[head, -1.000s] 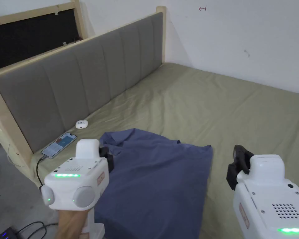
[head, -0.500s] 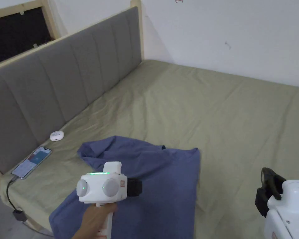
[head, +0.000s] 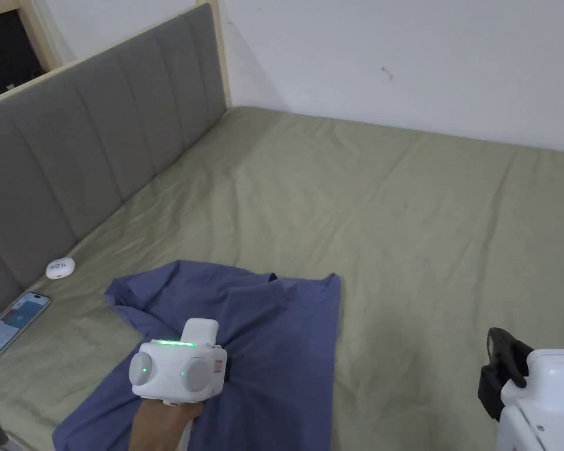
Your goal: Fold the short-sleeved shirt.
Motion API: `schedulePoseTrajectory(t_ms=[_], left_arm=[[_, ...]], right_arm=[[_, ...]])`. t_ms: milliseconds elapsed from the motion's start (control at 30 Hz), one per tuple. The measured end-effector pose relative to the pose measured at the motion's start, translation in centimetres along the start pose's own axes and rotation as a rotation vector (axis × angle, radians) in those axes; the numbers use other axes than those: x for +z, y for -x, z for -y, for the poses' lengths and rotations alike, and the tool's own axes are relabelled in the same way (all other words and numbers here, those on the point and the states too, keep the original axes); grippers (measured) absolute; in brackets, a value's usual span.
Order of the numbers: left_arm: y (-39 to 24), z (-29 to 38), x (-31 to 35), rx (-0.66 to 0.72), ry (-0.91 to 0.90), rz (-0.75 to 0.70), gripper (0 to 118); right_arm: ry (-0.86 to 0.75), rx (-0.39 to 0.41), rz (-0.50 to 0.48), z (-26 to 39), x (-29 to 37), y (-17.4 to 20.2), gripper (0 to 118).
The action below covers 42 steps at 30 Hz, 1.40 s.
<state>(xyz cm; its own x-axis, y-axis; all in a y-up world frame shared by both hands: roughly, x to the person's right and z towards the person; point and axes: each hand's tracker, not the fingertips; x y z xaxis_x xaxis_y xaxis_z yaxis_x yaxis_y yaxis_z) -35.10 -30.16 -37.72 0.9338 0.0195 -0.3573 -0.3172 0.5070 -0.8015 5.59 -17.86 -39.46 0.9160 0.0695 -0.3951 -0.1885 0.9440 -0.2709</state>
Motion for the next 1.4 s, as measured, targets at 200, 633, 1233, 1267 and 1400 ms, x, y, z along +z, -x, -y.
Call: schedulePoseTrajectory(t_ms=[200,633,1233,1267,1400], left_arm=[[0.6,-1.0,6.3,0.163,-0.118,0.197,4],[-12.3,-10.5,22.2,-0.097,-0.38,0.498,4],[-35.3,-12.0,26.8,-0.415,-0.368,0.821,4],[-36.2,-10.9,25.6,-0.424,-0.332,0.834,4],[-38.7,-6.5,19.6,-0.466,-0.217,0.838,4]], right_arm=[[-0.03,-0.025,0.009,-0.4,1.5,-1.1,0],[-0.139,-0.065,0.087,-1.7,7.6,-6.2,0],[-0.203,-0.094,0.36,-1.3,15.9,-15.8,0],[-0.197,-0.093,0.374,-1.1,16.1,-16.1,0],[-0.173,-0.097,0.397,-0.2,16.1,-17.0,0]])
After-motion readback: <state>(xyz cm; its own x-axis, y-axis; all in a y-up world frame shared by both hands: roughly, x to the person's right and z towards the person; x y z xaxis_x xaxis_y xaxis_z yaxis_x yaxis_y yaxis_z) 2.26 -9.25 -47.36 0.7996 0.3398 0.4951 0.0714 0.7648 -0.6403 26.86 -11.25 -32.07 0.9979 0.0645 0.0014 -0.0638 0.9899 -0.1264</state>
